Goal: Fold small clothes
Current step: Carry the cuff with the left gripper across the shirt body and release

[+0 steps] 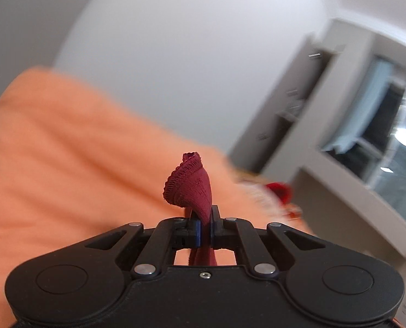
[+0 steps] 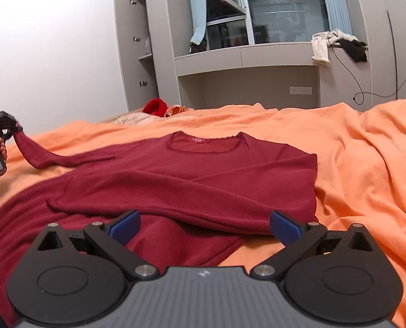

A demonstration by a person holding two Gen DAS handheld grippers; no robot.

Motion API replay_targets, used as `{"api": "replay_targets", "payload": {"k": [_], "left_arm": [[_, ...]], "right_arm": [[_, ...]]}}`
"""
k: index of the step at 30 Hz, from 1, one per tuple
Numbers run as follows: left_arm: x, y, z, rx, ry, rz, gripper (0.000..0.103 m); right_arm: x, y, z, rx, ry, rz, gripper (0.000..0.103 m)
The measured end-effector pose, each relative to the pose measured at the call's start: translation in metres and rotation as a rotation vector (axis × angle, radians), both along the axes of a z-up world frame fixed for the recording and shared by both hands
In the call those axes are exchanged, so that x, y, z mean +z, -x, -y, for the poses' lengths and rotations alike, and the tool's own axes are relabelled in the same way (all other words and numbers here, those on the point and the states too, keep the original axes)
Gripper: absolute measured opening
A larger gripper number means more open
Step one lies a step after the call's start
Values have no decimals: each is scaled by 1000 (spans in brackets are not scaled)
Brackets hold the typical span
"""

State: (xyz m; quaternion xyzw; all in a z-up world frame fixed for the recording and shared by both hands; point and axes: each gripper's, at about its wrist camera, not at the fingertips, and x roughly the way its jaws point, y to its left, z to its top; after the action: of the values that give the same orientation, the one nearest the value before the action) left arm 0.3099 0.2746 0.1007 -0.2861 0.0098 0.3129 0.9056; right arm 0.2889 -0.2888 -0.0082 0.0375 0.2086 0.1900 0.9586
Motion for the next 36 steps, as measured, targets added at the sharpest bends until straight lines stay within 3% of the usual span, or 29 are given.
{"api": "replay_targets", "payload": {"k": [6,10,13,19,23,30,33,36], "left_arm": [[59,5,93,-263,-231,106,5],[76,12,167,-449,-369,150,5],[69,11,227,-600,-465,125,6],[16,30,329,-889,-655,-13,6],[-25,19,349,-1028,-664,-101,6],[-75,12,336,-1232,-634,-226,11],[-85,14,331,-1316,-619,-275,25],[-89,12,327,-1350,-597,-301,55]], "right_arm": [[5,2,4,-26,-43,11,103],[7,4,5,-39,-47,22,103],[8,6,6,-52,-44,30,103],[9,10,9,-86,3,55,103],[9,11,10,-107,46,75,103],[4,5,10,-132,69,61,103],[3,3,8,-129,84,55,103],[0,0,4,-123,102,49,103]]}}
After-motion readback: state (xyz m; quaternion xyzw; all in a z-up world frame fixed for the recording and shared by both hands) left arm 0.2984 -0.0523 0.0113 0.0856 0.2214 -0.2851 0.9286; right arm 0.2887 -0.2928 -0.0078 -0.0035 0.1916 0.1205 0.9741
